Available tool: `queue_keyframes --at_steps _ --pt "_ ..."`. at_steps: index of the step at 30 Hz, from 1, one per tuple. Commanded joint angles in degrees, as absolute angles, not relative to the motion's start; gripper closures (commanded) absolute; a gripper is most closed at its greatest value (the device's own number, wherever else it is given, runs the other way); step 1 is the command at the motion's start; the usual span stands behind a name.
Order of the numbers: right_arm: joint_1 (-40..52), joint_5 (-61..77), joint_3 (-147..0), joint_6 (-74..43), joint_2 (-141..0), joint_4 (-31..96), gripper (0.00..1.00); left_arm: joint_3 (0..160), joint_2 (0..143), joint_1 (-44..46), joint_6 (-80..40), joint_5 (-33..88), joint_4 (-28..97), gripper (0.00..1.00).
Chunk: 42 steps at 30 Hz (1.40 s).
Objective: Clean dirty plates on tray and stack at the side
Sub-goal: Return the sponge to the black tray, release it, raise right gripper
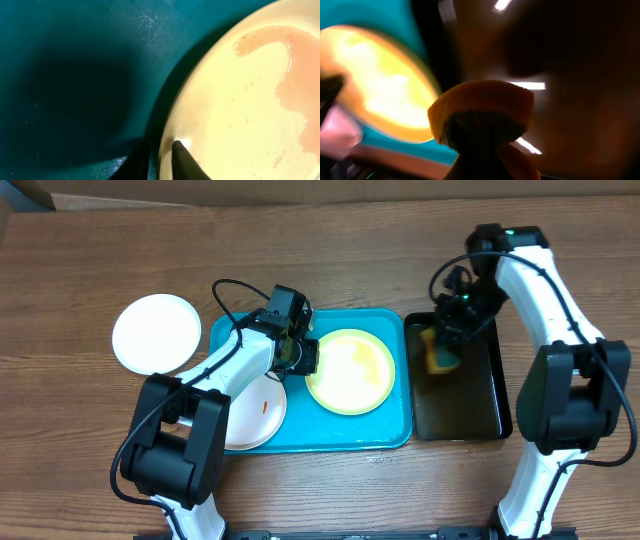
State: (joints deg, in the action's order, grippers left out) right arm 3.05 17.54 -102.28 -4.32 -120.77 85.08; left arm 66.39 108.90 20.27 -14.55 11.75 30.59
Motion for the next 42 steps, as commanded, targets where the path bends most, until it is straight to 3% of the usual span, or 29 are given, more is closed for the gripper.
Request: queue_keyframes --at_steps 1,12,13,15,16,21,28,30,34,35,37,39,42 --pt "2.04 6.74 -101.73 -6.90 -119.74 84.60 0.96 67.35 109.67 20.64 -14.37 11.62 30.46 0.75" --pt "2.17 0.01 -93.23 -11.14 -119.74 72.60 0.96 67.35 109.67 20.64 -14.37 11.62 30.35 0.72" --pt "2.17 0.03 -91.77 -11.18 -119.74 70.63 0.89 67.35 109.67 20.64 -14.37 11.62 30.35 0.72" --pt "2.17 0.05 -90.56 -11.16 -119.74 68.99 0.57 67.35 109.67 20.64 -14.37 11.60 30.35 0.71" --pt "2.17 0.10 -90.30 -11.16 -119.74 68.45 0.49 67.35 109.67 20.64 -14.37 11.62 30.33 0.71" --pt "2.04 0.25 -94.28 -11.16 -119.61 70.50 0.47 67.35 109.67 20.64 -14.39 11.62 30.39 0.68" --pt "-3.07 0.05 -111.50 -12.21 -119.57 80.73 0.46 67.33 109.75 20.67 -16.91 11.62 30.76 0.67" --pt "-5.17 0.03 -112.60 -13.50 -119.57 80.62 0.39 67.33 109.97 20.67 -16.97 11.62 30.81 0.68" --pt "-9.43 0.05 -111.96 -13.78 -119.61 79.13 0.05 67.33 111.00 20.88 -16.97 11.62 30.79 0.68" --pt "-10.46 0.08 -111.77 -13.78 -119.61 78.91 0.01 67.33 111.37 21.06 -16.97 11.62 30.81 0.68" --pt "-11.90 0.05 -111.48 -13.76 -119.61 78.96 0.00 67.33 112.31 21.47 -16.97 11.64 30.81 0.75" --pt "-13.10 0.05 -111.42 -13.74 -119.61 78.96 0.00 67.33 112.86 21.89 -16.97 11.62 30.76 0.96" --pt "-14.20 0.05 -111.44 -13.74 -119.61 78.91 0.00 67.83 112.55 21.87 -16.91 11.57 31.14 0.96"
